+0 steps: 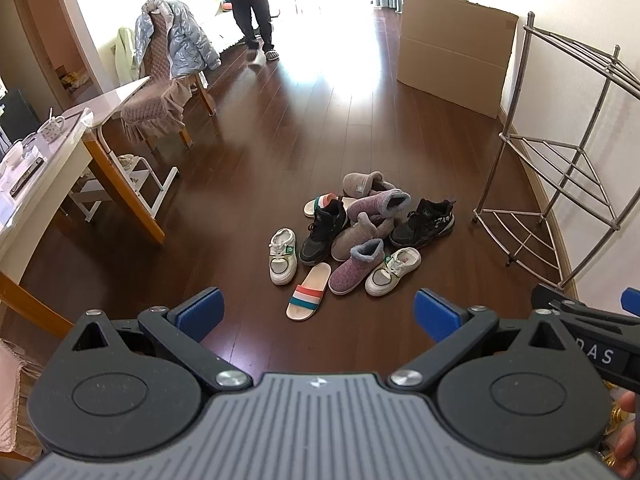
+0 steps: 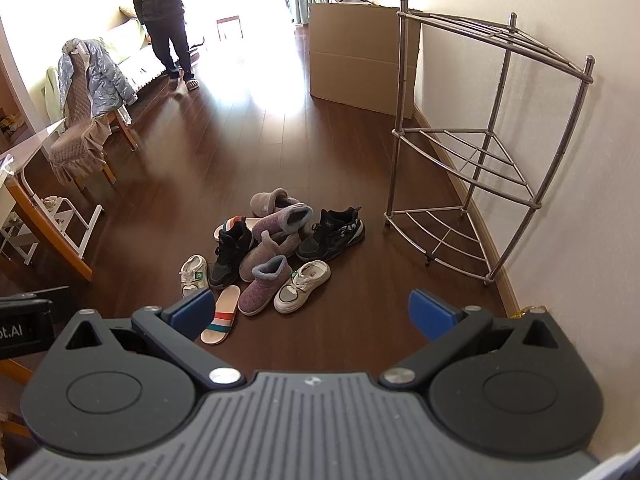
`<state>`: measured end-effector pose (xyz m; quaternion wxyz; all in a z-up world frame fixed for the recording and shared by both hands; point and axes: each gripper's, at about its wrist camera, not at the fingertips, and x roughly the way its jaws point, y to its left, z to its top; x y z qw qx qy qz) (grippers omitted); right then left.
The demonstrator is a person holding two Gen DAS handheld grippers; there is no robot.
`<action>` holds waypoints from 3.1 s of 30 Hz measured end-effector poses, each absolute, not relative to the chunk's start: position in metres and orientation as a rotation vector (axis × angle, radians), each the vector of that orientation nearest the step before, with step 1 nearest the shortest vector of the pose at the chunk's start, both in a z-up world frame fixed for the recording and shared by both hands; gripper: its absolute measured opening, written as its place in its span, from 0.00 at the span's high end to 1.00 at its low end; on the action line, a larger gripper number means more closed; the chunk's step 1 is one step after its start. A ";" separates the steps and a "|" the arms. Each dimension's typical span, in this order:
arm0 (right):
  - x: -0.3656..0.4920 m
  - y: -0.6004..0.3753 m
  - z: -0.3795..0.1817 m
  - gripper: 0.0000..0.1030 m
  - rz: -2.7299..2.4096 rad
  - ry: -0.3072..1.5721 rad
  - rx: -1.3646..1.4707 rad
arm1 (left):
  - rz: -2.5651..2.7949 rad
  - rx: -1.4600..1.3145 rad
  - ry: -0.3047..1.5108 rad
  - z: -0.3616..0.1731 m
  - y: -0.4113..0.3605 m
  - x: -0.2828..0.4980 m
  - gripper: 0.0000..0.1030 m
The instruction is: Organize scattered shoes
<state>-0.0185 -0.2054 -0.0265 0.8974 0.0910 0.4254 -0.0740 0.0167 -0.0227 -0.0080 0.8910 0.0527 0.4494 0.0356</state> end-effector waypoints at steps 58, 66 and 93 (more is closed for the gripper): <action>0.240 -0.168 -0.513 0.01 -0.043 1.202 0.085 | -0.166 0.239 1.370 -0.541 0.063 0.277 0.03; 0.337 -0.070 -0.622 0.01 0.176 1.105 0.112 | -0.108 0.321 1.248 -0.681 0.154 0.370 0.05; 0.543 0.117 -0.714 0.48 0.300 1.074 0.239 | 0.028 0.100 0.972 -0.751 0.287 0.484 0.08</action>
